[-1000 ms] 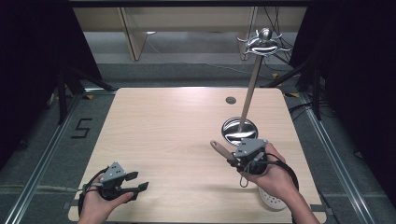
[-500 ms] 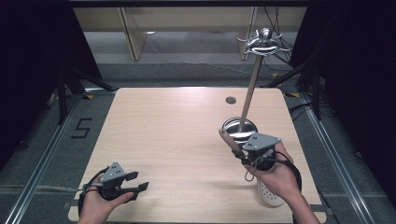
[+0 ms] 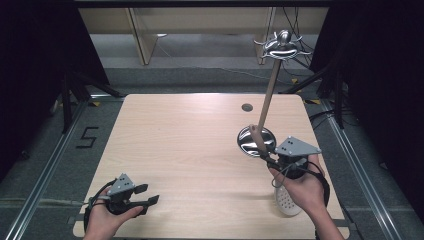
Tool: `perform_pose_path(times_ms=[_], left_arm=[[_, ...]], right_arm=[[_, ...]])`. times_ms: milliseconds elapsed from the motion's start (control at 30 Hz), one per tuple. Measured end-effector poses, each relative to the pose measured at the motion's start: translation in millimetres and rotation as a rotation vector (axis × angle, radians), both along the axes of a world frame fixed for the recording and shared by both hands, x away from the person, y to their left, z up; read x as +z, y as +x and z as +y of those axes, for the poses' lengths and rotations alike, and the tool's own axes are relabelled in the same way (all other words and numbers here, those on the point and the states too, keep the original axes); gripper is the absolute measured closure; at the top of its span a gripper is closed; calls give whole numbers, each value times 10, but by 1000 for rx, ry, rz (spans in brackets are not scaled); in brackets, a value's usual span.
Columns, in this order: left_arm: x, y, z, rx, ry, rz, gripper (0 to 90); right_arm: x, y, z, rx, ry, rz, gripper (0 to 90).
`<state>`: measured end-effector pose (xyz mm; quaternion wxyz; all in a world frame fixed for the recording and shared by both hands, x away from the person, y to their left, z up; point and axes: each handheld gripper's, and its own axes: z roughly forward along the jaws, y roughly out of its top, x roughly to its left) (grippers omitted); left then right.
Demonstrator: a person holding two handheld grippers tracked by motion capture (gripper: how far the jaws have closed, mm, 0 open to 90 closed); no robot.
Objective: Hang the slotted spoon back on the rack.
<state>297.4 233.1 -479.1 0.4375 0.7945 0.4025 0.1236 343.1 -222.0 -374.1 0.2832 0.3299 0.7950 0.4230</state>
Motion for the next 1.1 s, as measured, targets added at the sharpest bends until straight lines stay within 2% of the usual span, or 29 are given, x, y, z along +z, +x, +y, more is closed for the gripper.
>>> perform_pose_path(times_ms=[100, 133, 167, 200, 300, 467, 567, 667, 700, 767, 833, 900, 1000, 1100], left_arm=[[0, -4, -3, 8, -1, -1, 386], [4, -2, 7, 1, 11, 0, 386], [0, -4, -3, 9, -2, 0, 386], [0, -4, -3, 8, -2, 0, 386], [0, -5, -3, 8, -2, 0, 386], [18, -2, 21, -4, 31, 7, 386], [17, -2, 21, -3, 29, 7, 386], [12, -2, 13, 2, 20, 8, 386], [11, 1, 20, -5, 24, 8, 386], [3, 2, 14, 0, 16, -3, 386], [11, 2, 21, -6, 24, 7, 386], [6, 5, 23, -3, 23, 9, 386], [6, 1, 18, 4, 19, 15, 386], [9, 5, 22, -9, 24, 10, 386]], right_arm=[[12, -9, -22, -17, 25, -18, 717], [25, -9, -38, -20, 31, -19, 717], [32, -2, -48, -12, 22, -33, 717], [32, -18, -41, -32, 45, -22, 718], [41, 1, -71, -26, 47, -46, 717], [45, -5, -91, -41, 70, -56, 717], [55, -7, -102, -65, 94, -89, 717], [75, -22, -110, -75, 115, -82, 717], [77, -13, -121, -75, 116, -96, 718], [83, -9, -132, -67, 119, -93, 717], [85, -9, -143, -75, 118, -101, 717], [91, -17, -145, -78, 122, -85, 717], [104, -12, -154, -83, 127, -109, 717], [115, -11, -159, -93, 137, -122, 717]])
